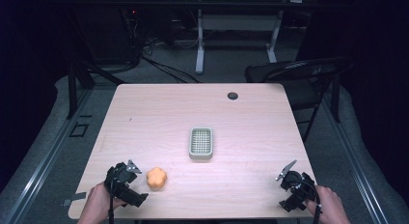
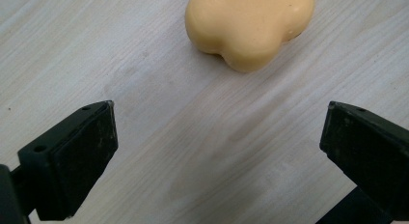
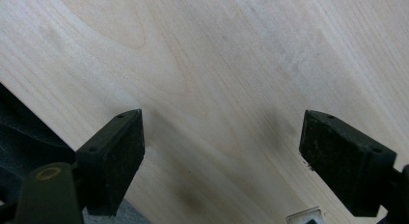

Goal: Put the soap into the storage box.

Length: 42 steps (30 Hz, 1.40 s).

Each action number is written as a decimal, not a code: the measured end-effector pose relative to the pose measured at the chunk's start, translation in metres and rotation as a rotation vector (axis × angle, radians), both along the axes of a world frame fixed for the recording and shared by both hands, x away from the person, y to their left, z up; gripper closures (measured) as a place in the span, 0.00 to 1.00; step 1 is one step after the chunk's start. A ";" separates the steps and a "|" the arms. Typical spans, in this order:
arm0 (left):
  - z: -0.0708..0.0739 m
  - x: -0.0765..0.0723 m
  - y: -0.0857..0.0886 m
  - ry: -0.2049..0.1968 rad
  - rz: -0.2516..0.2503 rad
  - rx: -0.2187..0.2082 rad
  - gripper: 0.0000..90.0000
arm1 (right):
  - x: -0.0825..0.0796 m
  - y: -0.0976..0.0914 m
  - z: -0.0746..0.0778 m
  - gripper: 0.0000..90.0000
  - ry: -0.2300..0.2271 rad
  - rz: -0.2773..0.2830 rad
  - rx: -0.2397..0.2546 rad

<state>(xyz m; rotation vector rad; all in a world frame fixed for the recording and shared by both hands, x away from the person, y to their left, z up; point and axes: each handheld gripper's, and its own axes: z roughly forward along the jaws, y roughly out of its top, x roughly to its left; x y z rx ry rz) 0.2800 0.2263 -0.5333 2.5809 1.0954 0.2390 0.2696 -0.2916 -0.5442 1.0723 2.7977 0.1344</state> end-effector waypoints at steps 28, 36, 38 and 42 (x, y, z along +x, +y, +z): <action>0.005 0.009 -0.019 -0.057 -0.033 -0.058 0.00 | 0.001 0.001 -0.001 0.17 -0.004 0.011 0.007; 0.004 0.012 -0.025 -0.059 -0.045 -0.062 0.00 | 0.001 0.003 -0.002 0.17 0.004 0.010 0.005; 0.002 0.013 -0.025 -0.054 -0.039 -0.068 0.00 | 0.001 0.003 -0.002 0.17 0.003 0.010 0.003; 0.001 0.016 -0.027 -0.049 -0.045 -0.070 0.00 | 0.002 0.002 -0.003 0.17 0.005 0.009 0.004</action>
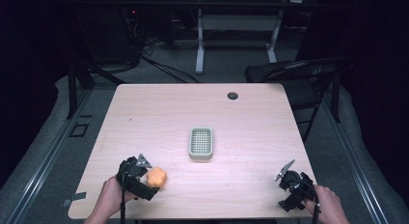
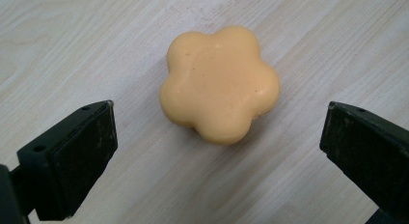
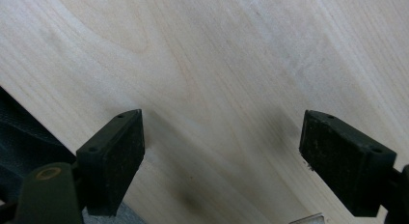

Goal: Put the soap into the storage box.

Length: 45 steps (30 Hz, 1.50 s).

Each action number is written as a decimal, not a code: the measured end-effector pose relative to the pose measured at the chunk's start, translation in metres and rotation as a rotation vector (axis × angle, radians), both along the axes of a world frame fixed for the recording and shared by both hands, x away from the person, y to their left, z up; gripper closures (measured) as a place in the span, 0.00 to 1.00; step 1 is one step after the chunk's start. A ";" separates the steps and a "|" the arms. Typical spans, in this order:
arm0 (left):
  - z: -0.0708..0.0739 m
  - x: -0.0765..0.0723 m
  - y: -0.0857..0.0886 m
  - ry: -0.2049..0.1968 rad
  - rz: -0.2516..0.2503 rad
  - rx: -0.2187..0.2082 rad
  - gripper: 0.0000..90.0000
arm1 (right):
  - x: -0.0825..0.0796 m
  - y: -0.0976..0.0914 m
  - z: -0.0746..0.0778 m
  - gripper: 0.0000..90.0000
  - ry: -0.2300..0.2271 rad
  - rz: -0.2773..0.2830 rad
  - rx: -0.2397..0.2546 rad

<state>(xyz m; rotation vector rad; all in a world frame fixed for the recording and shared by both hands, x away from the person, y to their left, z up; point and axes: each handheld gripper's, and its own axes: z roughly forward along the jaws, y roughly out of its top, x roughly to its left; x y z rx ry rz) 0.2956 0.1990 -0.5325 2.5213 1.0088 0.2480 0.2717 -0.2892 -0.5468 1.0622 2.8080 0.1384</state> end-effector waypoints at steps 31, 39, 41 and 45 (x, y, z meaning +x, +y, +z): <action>-0.013 0.021 -0.022 0.057 -0.019 0.057 0.10 | -0.001 0.001 0.001 0.17 0.003 -0.001 -0.002; -0.014 0.020 -0.023 0.051 -0.029 0.059 0.16 | -0.001 0.001 0.000 0.17 0.005 0.000 0.001; -0.014 0.020 -0.024 0.056 -0.037 0.063 0.17 | -0.001 0.001 0.000 0.17 0.007 0.001 0.000; -0.015 0.020 -0.024 0.056 -0.038 0.071 0.22 | -0.001 0.001 0.000 0.17 0.006 -0.001 0.000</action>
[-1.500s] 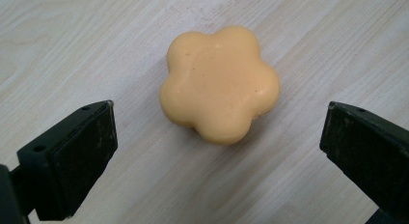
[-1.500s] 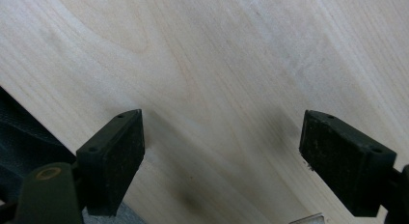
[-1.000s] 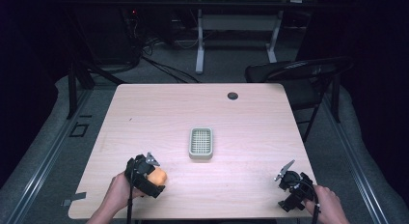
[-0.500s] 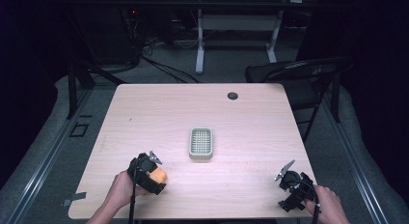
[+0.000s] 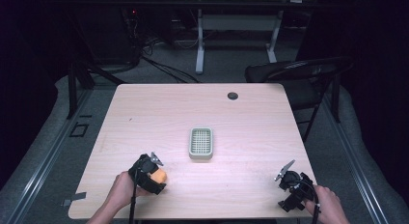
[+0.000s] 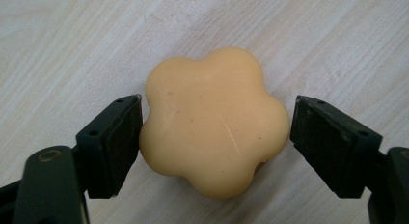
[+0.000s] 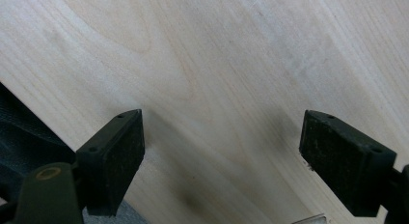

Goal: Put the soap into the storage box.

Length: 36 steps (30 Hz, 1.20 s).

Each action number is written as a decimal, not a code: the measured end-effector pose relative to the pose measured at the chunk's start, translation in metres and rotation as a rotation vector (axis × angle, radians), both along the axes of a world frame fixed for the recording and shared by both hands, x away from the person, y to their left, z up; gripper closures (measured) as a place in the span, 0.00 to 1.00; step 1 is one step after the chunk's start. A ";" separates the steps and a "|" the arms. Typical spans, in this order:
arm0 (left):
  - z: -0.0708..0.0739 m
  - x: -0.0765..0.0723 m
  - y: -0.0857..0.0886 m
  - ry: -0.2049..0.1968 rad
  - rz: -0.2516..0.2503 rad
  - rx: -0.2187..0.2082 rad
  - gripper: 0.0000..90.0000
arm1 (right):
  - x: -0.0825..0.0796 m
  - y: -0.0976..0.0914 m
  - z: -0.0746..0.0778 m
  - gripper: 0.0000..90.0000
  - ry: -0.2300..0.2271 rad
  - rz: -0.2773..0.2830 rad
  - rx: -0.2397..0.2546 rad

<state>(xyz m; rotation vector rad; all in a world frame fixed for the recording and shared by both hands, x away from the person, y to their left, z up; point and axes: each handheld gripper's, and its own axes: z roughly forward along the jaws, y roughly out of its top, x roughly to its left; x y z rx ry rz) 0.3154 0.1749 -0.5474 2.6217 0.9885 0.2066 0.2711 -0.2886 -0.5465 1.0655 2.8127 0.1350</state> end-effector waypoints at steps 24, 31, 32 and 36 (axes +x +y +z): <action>-0.002 0.003 -0.001 -0.007 -0.009 0.017 0.28 | 0.000 0.000 -0.001 0.17 0.001 0.002 0.005; -0.002 0.002 -0.001 -0.008 -0.010 0.014 0.29 | 0.000 0.000 0.000 0.17 -0.002 -0.003 0.001; -0.002 0.002 -0.001 -0.009 -0.013 0.014 0.29 | -0.001 0.000 0.001 0.17 -0.002 -0.003 0.005; -0.002 0.002 0.000 -0.004 -0.013 0.008 0.29 | -0.001 0.001 0.003 0.17 -0.002 0.008 -0.004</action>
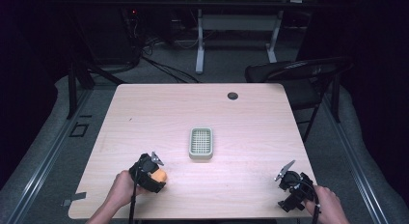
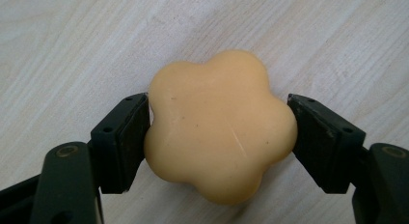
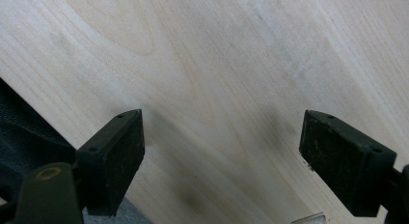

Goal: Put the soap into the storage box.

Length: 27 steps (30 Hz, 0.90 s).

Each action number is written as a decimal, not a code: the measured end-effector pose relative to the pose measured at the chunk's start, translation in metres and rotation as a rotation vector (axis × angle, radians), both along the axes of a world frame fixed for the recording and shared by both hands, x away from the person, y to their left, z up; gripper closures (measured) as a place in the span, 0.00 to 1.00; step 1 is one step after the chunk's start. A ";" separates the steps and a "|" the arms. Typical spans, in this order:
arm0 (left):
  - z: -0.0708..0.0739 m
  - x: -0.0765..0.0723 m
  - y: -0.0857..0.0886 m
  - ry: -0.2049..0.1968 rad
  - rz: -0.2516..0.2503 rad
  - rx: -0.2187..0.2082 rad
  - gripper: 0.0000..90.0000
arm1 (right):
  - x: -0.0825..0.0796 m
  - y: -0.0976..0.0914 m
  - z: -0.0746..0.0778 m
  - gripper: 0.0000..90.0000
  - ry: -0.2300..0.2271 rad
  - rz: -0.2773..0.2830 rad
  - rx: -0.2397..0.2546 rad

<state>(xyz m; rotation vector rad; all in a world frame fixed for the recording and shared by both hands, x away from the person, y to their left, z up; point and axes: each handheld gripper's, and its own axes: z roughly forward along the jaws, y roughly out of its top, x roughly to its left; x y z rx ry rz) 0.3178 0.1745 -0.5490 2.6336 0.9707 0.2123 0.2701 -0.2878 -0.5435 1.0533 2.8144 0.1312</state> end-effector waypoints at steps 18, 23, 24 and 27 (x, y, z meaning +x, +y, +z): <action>0.009 -0.003 0.003 -0.016 -0.007 -0.026 0.30 | -0.001 -0.001 0.000 0.17 -0.007 -0.011 0.006; 0.013 -0.004 0.004 -0.018 -0.010 -0.022 0.30 | 0.000 -0.002 0.000 0.17 -0.009 -0.018 0.017; 0.013 -0.004 0.004 -0.019 -0.011 -0.020 0.30 | -0.001 -0.002 0.000 0.17 -0.008 -0.020 0.022; 0.015 -0.005 0.004 -0.023 -0.013 -0.022 0.30 | -0.001 -0.002 0.000 0.17 -0.010 -0.016 0.017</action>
